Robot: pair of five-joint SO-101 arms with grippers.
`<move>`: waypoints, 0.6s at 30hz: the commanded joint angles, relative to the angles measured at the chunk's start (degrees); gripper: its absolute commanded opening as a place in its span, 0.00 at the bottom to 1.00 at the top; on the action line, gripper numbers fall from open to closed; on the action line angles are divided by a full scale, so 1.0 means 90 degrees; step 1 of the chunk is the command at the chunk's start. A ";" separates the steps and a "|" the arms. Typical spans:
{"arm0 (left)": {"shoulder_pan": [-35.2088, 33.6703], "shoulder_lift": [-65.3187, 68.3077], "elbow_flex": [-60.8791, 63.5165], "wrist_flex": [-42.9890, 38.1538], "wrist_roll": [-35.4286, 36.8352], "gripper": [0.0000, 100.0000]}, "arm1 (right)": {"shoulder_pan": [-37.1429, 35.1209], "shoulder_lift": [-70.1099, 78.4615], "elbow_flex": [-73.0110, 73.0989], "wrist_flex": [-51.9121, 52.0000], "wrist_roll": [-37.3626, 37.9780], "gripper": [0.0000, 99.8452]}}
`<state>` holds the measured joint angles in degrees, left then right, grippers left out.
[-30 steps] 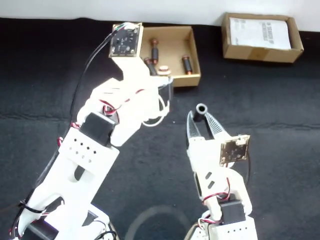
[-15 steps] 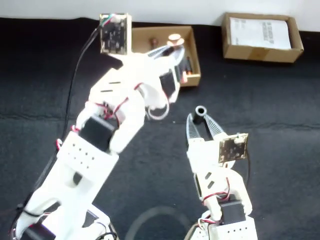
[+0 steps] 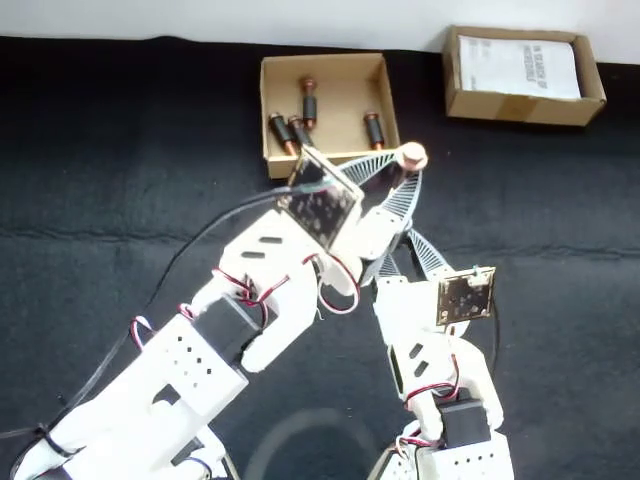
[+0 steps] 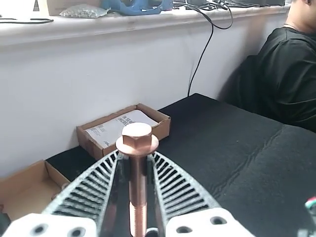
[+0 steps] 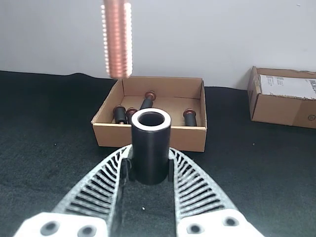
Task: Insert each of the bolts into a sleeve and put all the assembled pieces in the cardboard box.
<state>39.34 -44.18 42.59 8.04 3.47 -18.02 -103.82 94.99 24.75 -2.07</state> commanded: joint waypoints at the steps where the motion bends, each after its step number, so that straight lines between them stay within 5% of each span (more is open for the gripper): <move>1: 0.0054 -0.0239 0.0024 -0.0361 -0.0147 0.01 | -0.0015 0.0005 0.0933 0.0005 -0.0068 0.01; 18: 0.0190 -0.0220 0.0210 -0.0371 -0.0107 0.01 | 0.0015 0.0005 0.0933 0.0005 -0.0068 0.01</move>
<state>40.57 -44.35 44.53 5.93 2.59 -18.02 -103.82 94.99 24.75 -2.07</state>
